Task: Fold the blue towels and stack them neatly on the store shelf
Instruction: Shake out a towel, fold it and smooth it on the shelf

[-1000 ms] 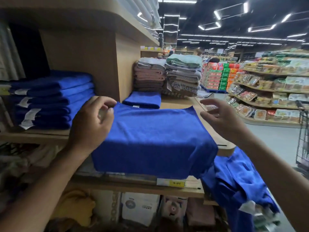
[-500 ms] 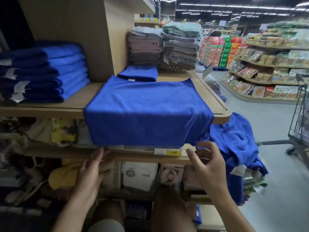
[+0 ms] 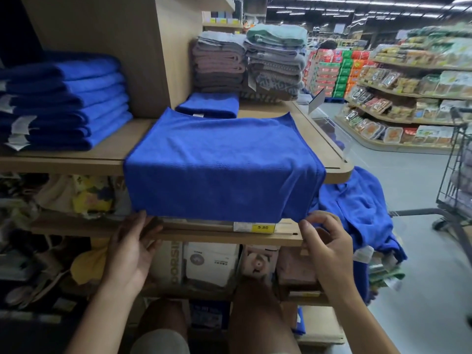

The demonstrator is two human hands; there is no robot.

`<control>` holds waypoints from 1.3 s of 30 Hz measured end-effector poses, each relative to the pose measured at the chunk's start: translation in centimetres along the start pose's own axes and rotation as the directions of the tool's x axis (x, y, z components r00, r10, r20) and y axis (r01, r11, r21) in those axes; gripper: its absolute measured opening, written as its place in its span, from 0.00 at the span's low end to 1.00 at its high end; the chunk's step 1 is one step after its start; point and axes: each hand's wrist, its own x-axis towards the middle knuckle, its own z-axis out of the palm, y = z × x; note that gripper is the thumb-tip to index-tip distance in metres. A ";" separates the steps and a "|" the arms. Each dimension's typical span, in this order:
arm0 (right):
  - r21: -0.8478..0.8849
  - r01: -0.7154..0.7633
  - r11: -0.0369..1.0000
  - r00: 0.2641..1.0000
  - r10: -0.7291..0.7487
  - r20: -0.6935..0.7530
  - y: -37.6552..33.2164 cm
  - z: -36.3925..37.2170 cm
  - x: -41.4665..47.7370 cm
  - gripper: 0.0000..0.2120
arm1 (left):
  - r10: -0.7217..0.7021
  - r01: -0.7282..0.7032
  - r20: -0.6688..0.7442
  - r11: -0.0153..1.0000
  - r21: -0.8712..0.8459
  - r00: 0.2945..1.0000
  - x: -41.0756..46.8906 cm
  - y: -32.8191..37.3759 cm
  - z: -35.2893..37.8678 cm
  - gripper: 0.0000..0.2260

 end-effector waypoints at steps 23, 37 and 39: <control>0.260 -0.297 0.919 0.955 0.286 0.078 1.0 -1.4 1.1 0.20 | 0.096 -0.094 -0.028 0.993 0.074 0.995 -0.3 0.8 -2.3 0.06; -0.377 0.513 0.772 0.858 -0.476 0.192 -10.7 -1.3 10.3 0.07 | 0.784 -0.817 0.490 0.038 0.575 0.381 1.8 12.3 5.8 0.10; -0.437 0.469 0.768 0.880 -0.364 0.304 -12.6 -0.2 14.3 0.08 | 0.709 -0.786 0.533 0.051 0.616 0.463 3.7 14.5 9.4 0.12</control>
